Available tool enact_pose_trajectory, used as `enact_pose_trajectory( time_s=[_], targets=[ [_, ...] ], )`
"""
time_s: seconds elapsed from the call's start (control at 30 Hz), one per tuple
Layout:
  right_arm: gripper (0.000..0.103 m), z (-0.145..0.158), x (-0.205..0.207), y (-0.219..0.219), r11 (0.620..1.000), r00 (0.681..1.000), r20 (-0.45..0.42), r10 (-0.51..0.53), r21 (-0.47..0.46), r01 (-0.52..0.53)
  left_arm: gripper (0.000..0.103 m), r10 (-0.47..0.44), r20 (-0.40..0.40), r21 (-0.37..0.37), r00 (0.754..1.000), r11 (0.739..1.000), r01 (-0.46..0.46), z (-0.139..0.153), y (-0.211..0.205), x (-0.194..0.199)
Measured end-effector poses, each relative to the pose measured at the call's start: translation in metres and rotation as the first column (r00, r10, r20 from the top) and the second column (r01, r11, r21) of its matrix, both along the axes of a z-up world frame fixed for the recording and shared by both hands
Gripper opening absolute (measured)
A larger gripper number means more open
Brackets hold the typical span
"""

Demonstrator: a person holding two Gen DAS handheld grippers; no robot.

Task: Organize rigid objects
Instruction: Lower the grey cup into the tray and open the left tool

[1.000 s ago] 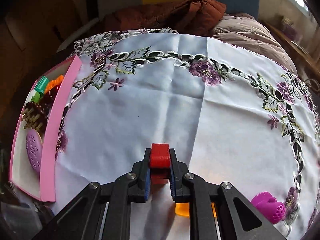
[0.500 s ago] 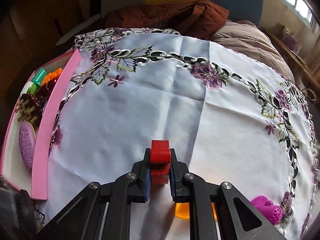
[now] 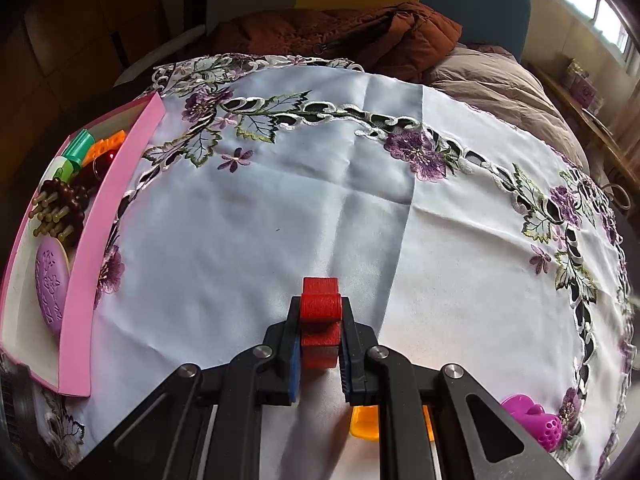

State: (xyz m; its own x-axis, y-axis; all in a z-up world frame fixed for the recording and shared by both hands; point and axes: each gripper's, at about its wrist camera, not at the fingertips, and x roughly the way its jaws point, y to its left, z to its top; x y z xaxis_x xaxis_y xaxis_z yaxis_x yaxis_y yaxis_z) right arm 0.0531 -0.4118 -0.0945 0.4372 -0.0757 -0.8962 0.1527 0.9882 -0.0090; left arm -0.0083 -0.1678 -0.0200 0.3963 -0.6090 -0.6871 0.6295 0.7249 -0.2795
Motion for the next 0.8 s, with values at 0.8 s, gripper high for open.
enact_pose_trajectory(
  time_s=[0.8],
  targets=[
    [0.015, 0.001, -0.001, 0.006, 1.0, 1.0, -0.005, 0.024, -0.017, -0.024, 0.044, 0.327, -0.111, 0.001, 0.938, 0.944, -0.329, -0.015, 0.116, 0.096]
  ],
)
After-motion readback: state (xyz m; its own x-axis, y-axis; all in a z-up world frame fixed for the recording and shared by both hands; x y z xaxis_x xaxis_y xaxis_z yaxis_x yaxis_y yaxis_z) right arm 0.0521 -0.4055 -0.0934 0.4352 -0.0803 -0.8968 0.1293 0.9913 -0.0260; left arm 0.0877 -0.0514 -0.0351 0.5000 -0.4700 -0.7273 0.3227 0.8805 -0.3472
